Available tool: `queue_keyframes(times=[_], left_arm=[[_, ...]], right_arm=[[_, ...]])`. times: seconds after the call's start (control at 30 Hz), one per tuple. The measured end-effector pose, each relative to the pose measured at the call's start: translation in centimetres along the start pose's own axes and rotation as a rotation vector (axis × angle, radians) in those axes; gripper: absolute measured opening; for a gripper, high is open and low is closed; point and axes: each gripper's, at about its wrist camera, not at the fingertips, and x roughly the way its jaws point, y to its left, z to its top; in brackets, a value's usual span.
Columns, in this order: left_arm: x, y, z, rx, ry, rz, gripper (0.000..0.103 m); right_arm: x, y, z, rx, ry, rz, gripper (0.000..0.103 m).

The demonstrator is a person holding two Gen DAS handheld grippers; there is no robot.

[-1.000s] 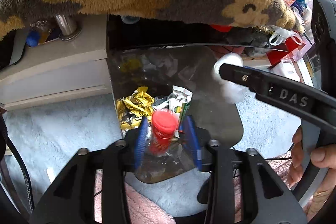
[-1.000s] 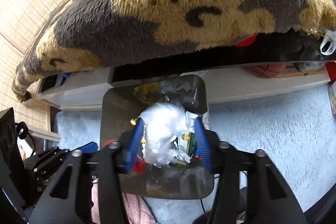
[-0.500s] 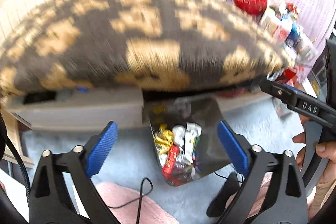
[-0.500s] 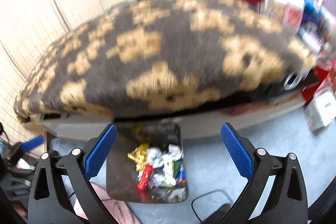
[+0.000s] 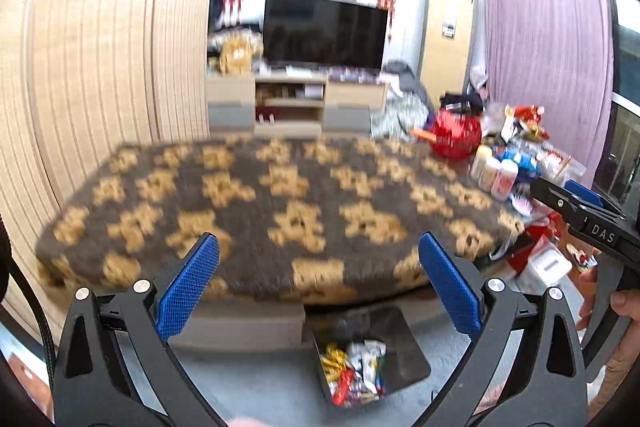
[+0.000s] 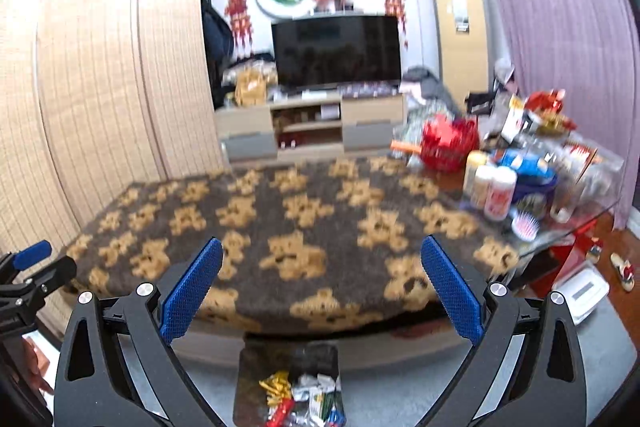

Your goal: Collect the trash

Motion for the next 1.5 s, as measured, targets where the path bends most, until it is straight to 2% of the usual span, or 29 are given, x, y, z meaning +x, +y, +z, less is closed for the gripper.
queue_keyframes(times=[0.23, 0.33, 1.5], left_arm=[[-2.9, -0.6, 1.4, 0.013, -0.082, 0.018, 0.095], [-3.5, -0.8, 1.6, 0.014, -0.101, 0.018, 0.095], [-4.6, -0.5, 2.5, 0.020, -0.143, 0.042, 0.095]], right_arm=[[-3.9, 0.6, 1.3, -0.019, -0.107, -0.040, 0.100], [-4.7, 0.8, 1.4, -0.027, -0.125, -0.051, 0.100], [-5.2, 1.7, 2.0, -0.046, -0.144, -0.051, 0.100]])
